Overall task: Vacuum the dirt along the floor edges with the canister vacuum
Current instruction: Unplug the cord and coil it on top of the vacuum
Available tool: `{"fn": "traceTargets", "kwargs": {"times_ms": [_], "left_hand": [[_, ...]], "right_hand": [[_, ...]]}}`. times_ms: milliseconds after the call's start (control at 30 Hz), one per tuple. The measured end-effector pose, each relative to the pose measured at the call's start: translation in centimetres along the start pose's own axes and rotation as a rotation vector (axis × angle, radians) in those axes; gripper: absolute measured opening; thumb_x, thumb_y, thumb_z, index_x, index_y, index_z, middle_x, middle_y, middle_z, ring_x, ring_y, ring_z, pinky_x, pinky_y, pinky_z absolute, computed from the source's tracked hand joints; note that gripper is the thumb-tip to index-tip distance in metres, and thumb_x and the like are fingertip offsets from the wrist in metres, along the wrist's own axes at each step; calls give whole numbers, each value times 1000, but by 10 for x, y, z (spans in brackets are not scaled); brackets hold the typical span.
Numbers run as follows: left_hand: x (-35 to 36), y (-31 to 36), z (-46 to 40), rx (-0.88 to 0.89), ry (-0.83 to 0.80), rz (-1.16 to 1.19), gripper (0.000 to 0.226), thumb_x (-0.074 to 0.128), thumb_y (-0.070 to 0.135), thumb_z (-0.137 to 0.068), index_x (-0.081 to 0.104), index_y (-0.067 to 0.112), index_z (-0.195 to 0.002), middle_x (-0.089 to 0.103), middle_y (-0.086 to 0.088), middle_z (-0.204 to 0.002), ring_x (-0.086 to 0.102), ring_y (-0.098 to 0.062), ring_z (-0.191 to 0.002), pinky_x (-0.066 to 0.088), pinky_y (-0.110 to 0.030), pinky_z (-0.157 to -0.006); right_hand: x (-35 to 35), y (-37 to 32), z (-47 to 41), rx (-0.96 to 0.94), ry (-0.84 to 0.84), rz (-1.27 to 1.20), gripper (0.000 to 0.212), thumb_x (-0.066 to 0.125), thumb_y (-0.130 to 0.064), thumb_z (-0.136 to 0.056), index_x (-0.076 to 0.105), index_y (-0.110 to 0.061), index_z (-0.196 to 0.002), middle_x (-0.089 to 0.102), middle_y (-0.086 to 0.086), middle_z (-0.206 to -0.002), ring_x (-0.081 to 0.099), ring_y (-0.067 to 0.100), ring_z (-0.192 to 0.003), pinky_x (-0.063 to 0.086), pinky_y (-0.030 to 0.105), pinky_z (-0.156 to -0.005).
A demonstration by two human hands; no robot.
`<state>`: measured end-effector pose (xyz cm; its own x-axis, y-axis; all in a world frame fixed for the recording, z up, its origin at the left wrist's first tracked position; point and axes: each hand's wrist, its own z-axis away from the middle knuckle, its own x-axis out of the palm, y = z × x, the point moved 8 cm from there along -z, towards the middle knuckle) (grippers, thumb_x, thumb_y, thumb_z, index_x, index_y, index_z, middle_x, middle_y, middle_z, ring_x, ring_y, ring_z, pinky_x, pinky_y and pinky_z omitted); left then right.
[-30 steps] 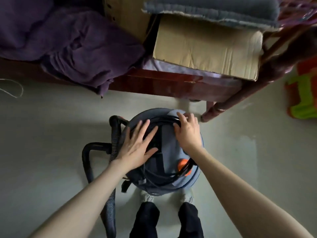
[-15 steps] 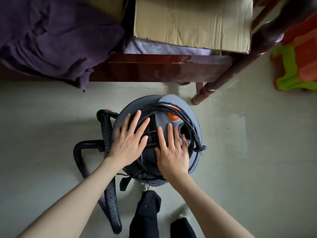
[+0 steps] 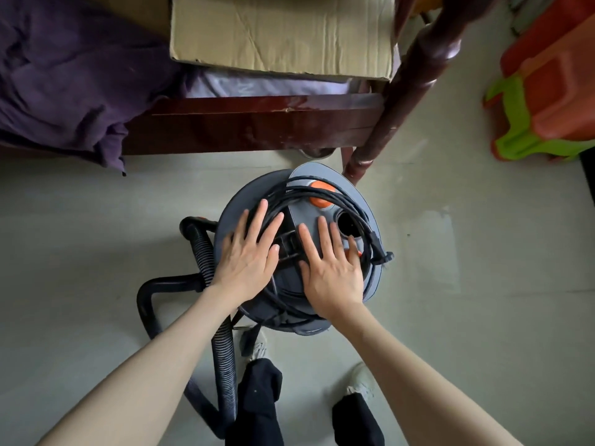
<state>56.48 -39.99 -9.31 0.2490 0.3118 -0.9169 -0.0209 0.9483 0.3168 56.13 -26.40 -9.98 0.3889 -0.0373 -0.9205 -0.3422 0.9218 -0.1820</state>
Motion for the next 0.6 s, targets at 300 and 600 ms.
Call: {"fn": "traceTargets", "kwargs": {"times_ms": [300, 600], "left_hand": [[28, 90, -22, -56, 52, 27, 57, 42, 25, -99, 23, 16, -152, 2, -7, -161, 20, -39, -142, 36, -57, -100], [55, 180, -27, -54, 31, 8, 60, 53, 23, -94, 31, 11, -149, 17, -14, -159, 32, -43, -137, 44, -55, -92]], "right_hand": [[-13, 95, 9, -82, -55, 50, 63, 22, -39, -105, -17, -32, -154, -15, 7, -165, -14, 29, -151, 5, 54, -118], [-15, 182, 44, -69, -51, 41, 63, 25, -38, -106, -16, -33, -154, -13, 6, -165, -11, 29, -151, 7, 52, -118]]}}
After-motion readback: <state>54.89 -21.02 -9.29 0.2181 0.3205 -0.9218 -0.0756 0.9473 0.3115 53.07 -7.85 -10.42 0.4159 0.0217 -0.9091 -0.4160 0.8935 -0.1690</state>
